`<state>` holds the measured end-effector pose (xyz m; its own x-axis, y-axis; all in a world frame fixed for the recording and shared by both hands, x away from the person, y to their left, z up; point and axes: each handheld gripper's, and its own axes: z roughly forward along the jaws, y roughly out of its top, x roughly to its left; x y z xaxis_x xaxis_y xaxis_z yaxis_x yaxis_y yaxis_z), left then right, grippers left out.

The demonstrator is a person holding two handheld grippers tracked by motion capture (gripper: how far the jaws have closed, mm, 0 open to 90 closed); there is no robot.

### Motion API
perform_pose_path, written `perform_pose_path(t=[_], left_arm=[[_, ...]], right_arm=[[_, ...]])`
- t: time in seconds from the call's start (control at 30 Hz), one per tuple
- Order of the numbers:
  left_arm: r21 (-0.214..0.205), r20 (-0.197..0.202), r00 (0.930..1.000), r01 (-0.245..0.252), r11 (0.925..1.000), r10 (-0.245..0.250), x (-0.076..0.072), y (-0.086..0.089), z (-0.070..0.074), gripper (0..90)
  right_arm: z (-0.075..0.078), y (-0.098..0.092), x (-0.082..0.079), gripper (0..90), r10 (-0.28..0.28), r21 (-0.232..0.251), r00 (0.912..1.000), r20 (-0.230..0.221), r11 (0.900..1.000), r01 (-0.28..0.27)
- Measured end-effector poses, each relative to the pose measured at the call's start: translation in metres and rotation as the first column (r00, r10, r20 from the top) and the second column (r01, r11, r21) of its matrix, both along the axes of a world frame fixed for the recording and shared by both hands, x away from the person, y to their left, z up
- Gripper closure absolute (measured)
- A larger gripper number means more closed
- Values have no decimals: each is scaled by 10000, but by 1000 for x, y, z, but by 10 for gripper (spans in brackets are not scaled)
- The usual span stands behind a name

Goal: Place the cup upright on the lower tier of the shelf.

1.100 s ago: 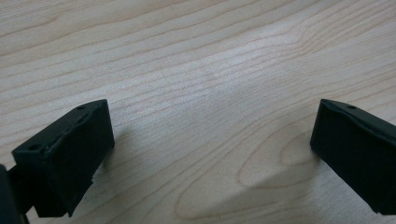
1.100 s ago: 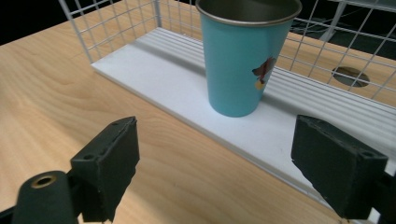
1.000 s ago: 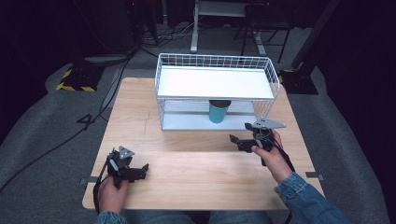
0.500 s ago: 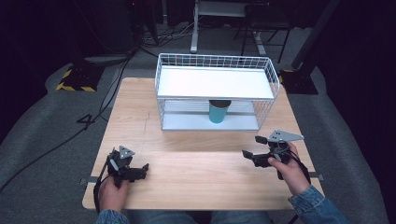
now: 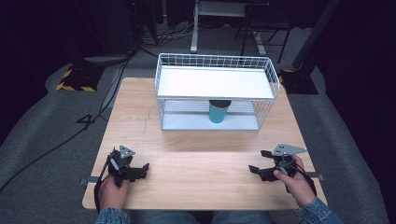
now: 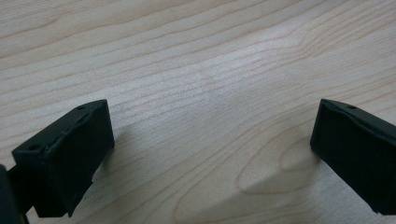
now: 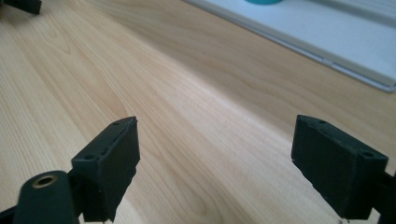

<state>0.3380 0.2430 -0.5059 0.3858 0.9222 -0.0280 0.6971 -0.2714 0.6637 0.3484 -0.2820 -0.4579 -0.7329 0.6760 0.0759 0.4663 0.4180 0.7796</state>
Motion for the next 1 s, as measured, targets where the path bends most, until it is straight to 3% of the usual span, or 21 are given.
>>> perform_pose_path(t=[0.4,0.6,0.63,0.8,1.0], left_arm=[[-20,-2,10000,-37,10000,37,1,-1,0,0],[-24,-4,10000,-38,10000,38,1,-1,0,0],[-23,1,10000,-48,10000,48,1,-1,0,0],[-16,14,10000,-38,10000,38,1,-1,0,0],[-17,-6,10000,-33,10000,33,1,-1,0,0]], right_arm=[[-30,-5,-10,160,-225,-285,9987,-450,9994,212],[-44,-6,-16,158,-337,-529,9986,-416,9981,315],[-46,-6,-17,160,-397,-594,9990,-218,9975,383],[-47,-6,-20,150,-282,-1081,9995,106,9937,291],[-47,-5,-20,142,-284,-1081,9996,77,9937,291]])
